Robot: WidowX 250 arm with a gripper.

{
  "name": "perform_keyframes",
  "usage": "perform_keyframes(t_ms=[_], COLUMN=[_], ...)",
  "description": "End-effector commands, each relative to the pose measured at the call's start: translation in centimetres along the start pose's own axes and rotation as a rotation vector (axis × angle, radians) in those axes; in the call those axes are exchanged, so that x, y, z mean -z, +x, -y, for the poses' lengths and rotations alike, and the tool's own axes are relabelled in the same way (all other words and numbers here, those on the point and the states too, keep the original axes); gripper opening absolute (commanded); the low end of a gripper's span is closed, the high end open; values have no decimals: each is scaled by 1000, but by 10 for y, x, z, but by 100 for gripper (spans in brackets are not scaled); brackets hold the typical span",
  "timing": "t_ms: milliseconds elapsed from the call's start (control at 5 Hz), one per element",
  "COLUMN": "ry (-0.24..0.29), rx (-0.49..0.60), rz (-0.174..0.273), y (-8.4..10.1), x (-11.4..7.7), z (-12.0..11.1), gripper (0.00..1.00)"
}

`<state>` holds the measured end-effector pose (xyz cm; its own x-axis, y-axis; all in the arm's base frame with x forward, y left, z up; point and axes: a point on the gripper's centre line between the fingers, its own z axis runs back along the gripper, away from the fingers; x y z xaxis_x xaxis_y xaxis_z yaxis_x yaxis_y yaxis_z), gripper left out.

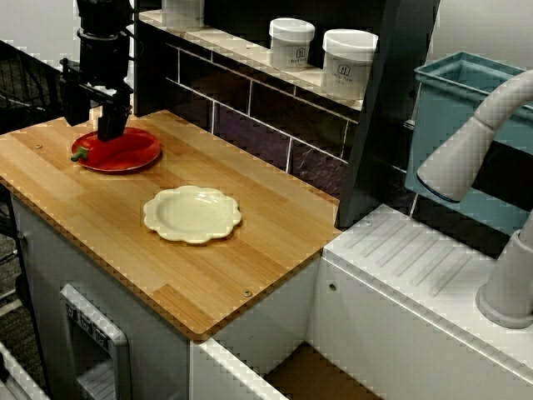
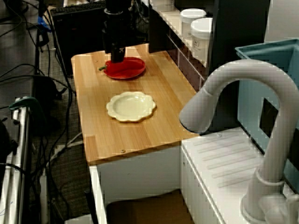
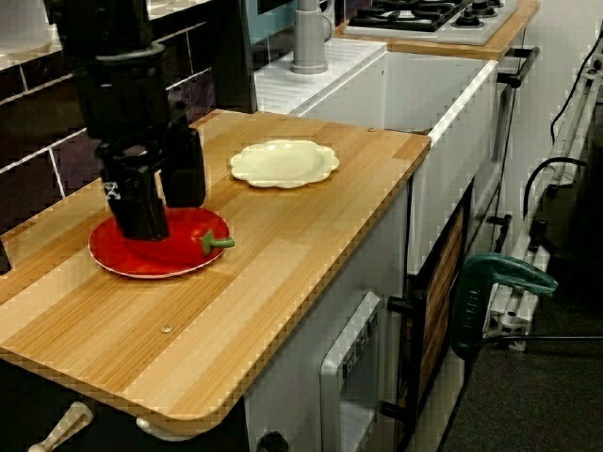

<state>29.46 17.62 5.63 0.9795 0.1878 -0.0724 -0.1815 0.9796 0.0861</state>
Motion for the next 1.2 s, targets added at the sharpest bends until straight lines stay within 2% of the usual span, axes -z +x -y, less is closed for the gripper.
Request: perform_keyframes(t_ms=[0,400,600,1000], ry=[-1,16,25,14], rx=[-15,-6,8,16], rz=[37,26,57,64], y=[7,14,11,7], x=[-14,0,1,-5], z=[-4,1,3,3], gripper=[100,100,0,0])
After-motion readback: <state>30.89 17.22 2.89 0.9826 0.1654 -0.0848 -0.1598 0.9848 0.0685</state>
